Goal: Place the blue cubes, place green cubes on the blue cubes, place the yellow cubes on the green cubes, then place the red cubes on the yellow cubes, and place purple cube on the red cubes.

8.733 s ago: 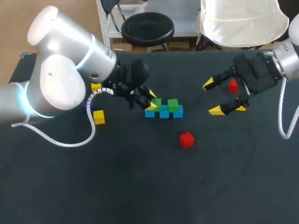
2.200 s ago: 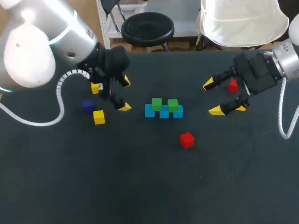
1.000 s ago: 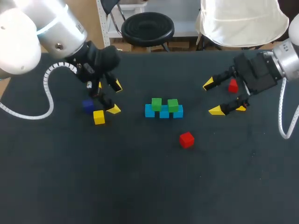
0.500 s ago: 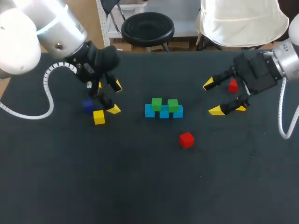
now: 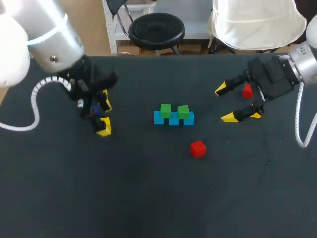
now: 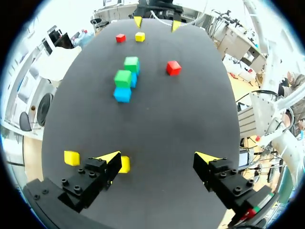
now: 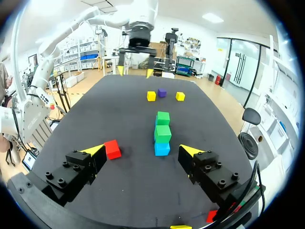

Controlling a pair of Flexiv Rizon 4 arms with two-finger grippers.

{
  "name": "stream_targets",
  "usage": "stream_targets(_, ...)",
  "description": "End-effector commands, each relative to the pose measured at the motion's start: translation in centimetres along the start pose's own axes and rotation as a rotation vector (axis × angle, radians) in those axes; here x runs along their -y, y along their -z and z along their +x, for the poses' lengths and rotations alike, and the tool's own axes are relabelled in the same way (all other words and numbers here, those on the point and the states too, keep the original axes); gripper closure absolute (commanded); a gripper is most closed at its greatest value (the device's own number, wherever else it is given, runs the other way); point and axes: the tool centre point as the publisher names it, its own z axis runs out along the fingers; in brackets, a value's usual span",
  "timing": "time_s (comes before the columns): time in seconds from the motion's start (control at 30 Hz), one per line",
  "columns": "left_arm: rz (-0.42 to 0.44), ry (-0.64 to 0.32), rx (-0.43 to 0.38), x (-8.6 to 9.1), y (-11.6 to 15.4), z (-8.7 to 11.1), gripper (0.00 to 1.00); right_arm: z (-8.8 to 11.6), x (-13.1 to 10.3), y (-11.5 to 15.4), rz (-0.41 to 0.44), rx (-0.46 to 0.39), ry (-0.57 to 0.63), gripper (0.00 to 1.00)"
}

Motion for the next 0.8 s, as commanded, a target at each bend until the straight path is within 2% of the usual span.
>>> stream_targets(0.03,-0.041,0.01,0.008,2.9,-1.4,0.7,0.0,0.0,0.0,-0.1,0.0,0.002,0.001,0.0)
stream_targets(0.13,-0.046,0.021,0.016,3.0,-2.4,1.8,0.0,0.0,0.0,-0.1,0.0,0.002,0.001,0.0)
stream_targets(0.3,-0.079,0.046,0.058,1.8,-2.5,2.8,0.0,0.0,0.0,-0.1,0.0,0.002,0.001,0.0)
stream_targets(0.53,-0.134,0.009,0.038,0.2,-1.5,1.5,0.0,0.0,0.0,-0.1,0.0,0.002,0.001,0.0)
stream_targets(0.8,-0.097,0.046,0.03,-1.7,-3.3,0.7,0.0,0.0,0.0,-0.1,0.0,0.002,0.001,0.0)
